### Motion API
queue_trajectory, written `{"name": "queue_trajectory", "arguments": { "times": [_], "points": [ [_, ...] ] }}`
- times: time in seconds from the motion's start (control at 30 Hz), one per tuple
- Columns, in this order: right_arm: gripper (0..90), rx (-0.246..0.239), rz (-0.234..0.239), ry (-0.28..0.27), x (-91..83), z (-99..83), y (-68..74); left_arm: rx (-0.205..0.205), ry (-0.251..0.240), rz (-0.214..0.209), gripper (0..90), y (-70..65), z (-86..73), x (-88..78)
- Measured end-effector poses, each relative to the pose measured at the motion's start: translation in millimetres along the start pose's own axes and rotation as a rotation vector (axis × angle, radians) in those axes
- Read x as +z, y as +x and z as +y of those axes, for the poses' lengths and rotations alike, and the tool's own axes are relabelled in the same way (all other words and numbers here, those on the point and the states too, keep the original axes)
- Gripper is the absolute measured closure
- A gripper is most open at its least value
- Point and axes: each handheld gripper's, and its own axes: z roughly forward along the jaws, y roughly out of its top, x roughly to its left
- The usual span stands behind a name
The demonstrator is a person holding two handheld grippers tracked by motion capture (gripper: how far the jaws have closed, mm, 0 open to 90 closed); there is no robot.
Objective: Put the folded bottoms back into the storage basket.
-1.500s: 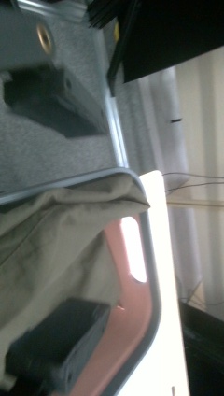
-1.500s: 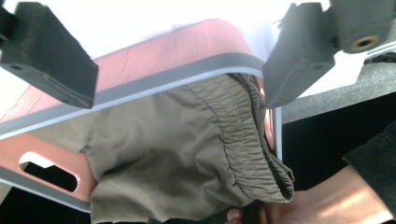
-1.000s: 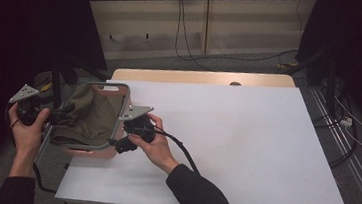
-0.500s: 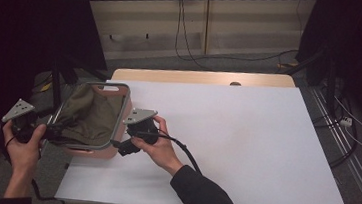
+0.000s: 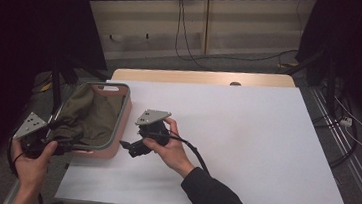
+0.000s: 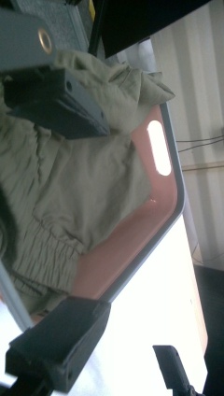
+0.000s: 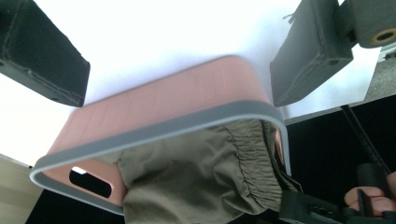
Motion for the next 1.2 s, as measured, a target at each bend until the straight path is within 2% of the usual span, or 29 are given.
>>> {"name": "queue_trajectory", "arguments": {
  "times": [0.03,0.1,0.13,0.2,0.37,0.47,0.53,0.6,0.63,0.8,0.87,0.97,1.03,1.1,1.2],
  "points": [
    [4.7,-0.002,-0.005,0.005,-1.9,-1.4,-0.2,-0.003,0.006,0.001,9.3,-4.8,-0.6,-0.8],
    [4.9,-0.008,-0.012,0.017,-5.9,-3.4,-0.5,0.028,0.010,0.004,7.9,-13.3,-1.3,-2.0],
    [4.9,-0.009,-0.014,0.018,-8.3,-3.6,-0.1,0.029,0.001,0.002,7.9,-16.8,-2.0,-1.9],
    [4.8,-0.020,-0.018,0.019,-13.3,-4.2,0.6,0.021,-0.004,-0.026,7.7,-22.5,-3.2,-1.4],
    [4.8,-0.038,-0.036,0.024,-22.2,-9.4,4.2,0.050,0.005,-0.049,7.7,-38.7,-4.0,1.0],
    [4.9,-0.043,-0.041,0.037,-27.0,-13.8,5.1,0.059,0.011,-0.043,7.7,-47.9,-3.3,2.4],
    [4.9,-0.048,-0.042,0.036,-31.7,-17.1,5.1,0.055,0.027,-0.074,7.8,-51.5,-3.3,5.2],
    [4.8,-0.043,-0.049,0.039,-37.1,-19.8,5.2,0.070,0.028,-0.049,7.8,-56.8,-3.8,7.0],
    [4.8,-0.046,-0.054,0.039,-40.0,-21.3,4.9,0.072,0.029,-0.064,7.6,-59.3,-3.6,8.3],
    [3.8,-0.059,-0.116,0.038,-53.6,-28.1,0.5,0.085,0.021,-0.088,6.6,-72.4,-2.5,15.9],
    [4.2,-0.056,-0.117,0.040,-59.4,-29.7,-2.7,0.099,0.027,-0.115,6.3,-77.7,-1.8,19.4],
    [4.6,-0.054,-0.144,0.039,-67.4,-33.7,-5.1,0.099,0.028,-0.139,6.3,-85.3,-1.5,25.5],
    [4.6,-0.055,-0.166,0.036,-72.7,-37.1,-5.9,0.107,0.032,-0.142,6.3,-89.5,-0.8,30.1],
    [4.6,-0.053,-0.183,0.038,-78.4,-40.3,-7.4,0.097,0.021,-0.147,6.2,-94.9,0.6,35.3],
    [4.7,-0.058,-0.226,0.048,-86.4,-44.9,-11.7,0.097,0.044,-0.188,4.7,-102.5,3.7,44.6]
  ]
}}
